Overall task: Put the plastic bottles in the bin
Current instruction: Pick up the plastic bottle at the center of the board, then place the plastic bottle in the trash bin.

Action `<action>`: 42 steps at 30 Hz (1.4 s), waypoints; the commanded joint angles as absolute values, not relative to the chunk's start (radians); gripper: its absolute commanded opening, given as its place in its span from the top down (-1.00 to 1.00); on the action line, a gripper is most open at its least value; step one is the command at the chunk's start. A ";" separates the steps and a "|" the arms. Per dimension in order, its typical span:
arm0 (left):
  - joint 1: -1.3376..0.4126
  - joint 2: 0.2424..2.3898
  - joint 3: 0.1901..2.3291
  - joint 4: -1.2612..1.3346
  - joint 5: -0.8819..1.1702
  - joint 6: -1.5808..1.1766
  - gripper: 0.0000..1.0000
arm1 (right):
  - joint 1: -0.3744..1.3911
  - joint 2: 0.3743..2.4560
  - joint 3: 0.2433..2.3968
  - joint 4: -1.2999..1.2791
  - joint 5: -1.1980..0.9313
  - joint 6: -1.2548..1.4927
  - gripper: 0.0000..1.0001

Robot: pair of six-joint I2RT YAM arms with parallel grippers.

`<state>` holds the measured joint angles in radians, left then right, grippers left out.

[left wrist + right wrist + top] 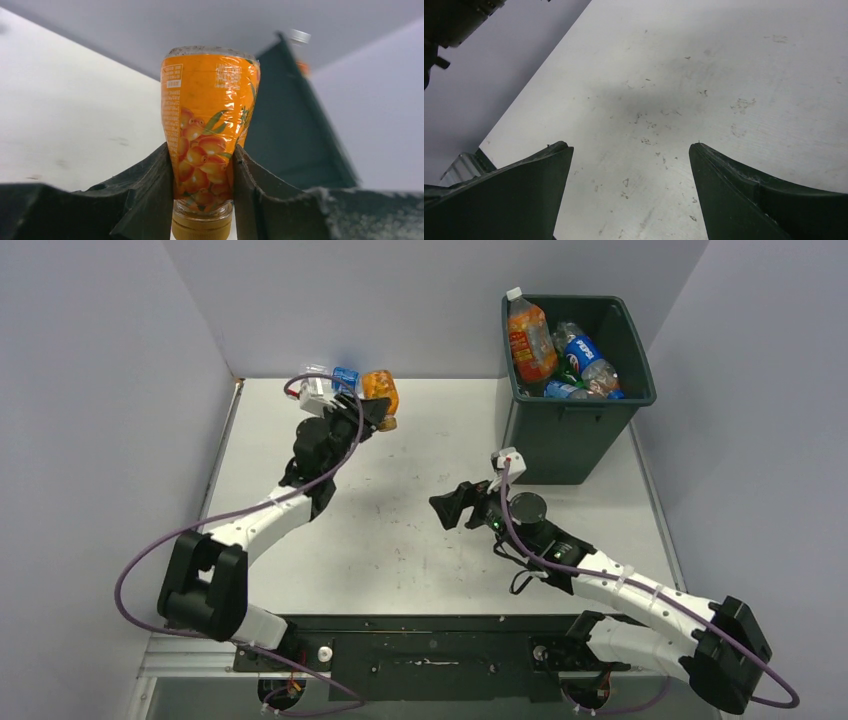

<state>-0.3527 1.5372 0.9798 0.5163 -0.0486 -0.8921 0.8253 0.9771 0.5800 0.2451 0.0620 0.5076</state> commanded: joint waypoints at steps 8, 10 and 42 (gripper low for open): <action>-0.635 1.102 0.615 0.803 -0.094 -1.037 0.85 | 0.911 1.031 0.692 0.512 -0.059 0.533 -0.79; -0.677 1.054 0.617 0.770 -0.135 -0.998 0.86 | 0.939 1.049 0.706 0.523 -0.062 0.530 -0.79; -0.862 0.911 0.582 0.691 -0.120 -0.906 0.71 | 1.022 1.064 0.703 0.647 0.082 0.512 0.82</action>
